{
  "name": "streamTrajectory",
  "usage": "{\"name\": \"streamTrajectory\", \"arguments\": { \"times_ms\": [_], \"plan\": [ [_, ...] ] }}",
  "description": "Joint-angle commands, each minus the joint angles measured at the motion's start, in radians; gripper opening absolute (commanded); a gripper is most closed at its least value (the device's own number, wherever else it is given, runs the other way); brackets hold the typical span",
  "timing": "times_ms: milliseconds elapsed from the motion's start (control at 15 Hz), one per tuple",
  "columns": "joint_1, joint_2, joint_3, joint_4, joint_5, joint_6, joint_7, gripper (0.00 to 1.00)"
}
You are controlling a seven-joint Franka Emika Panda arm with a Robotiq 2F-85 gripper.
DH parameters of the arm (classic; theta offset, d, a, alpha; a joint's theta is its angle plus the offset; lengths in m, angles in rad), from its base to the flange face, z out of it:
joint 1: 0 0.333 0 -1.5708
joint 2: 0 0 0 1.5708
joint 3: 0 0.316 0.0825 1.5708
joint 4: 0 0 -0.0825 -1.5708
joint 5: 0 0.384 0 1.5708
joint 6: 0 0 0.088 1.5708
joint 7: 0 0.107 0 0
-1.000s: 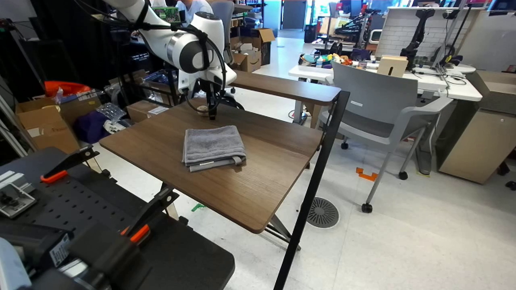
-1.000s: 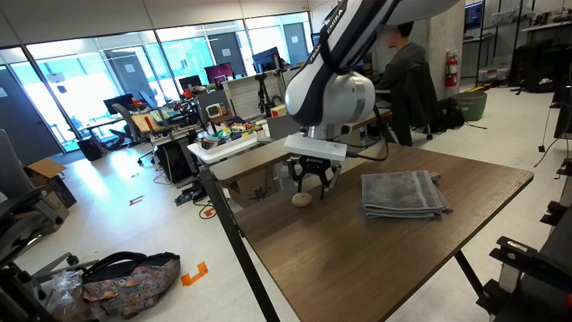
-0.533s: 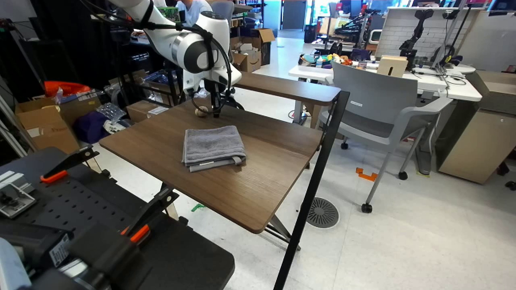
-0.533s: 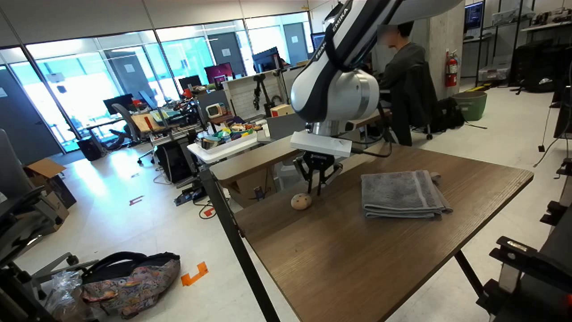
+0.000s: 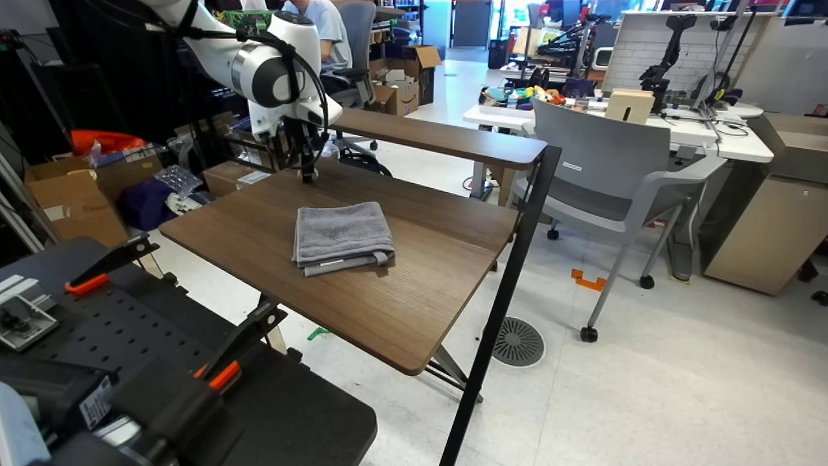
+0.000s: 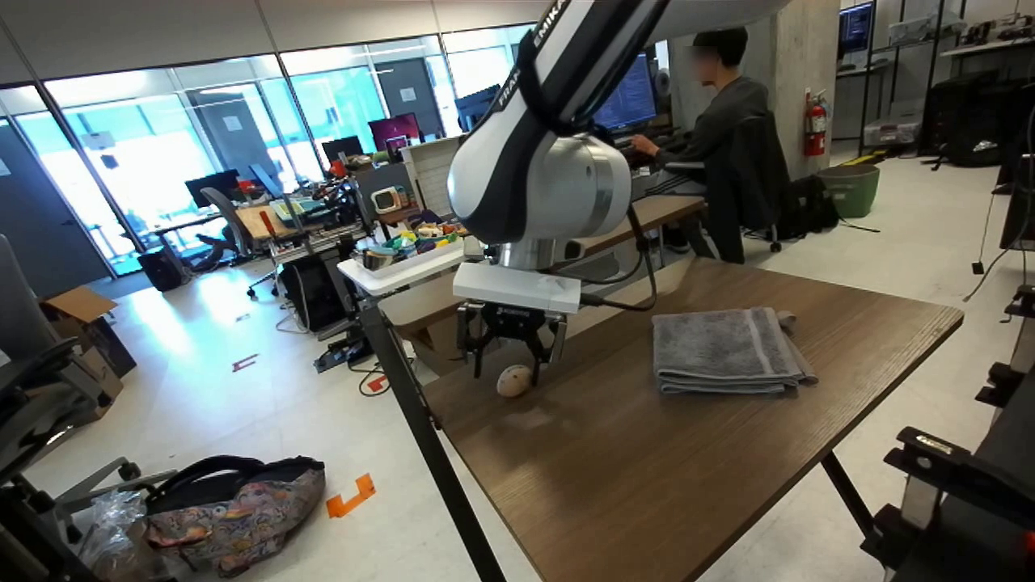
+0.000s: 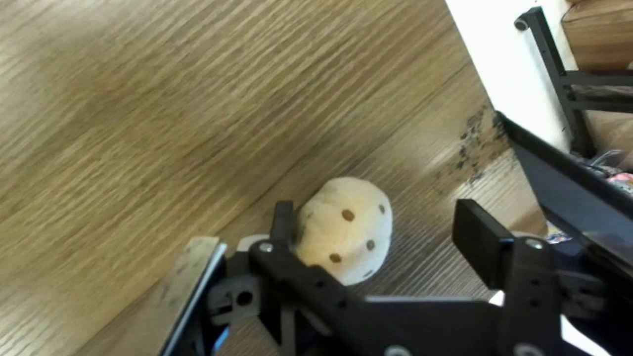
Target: Move the brown toy to the right and then wipe the table with the towel
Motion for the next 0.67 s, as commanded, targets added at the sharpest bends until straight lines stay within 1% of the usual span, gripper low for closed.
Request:
{"name": "streamTrajectory", "arguments": {
  "times_ms": [0,267,600],
  "plan": [
    [0.017,0.009,-0.004,0.029,0.020,-0.008,-0.011,1.00],
    [-0.022,0.011,-0.014,0.031,0.022,-0.015,-0.038,1.00],
    [-0.105,0.030,-0.021,0.062,0.022,-0.069,-0.105,1.00]
  ]
}}
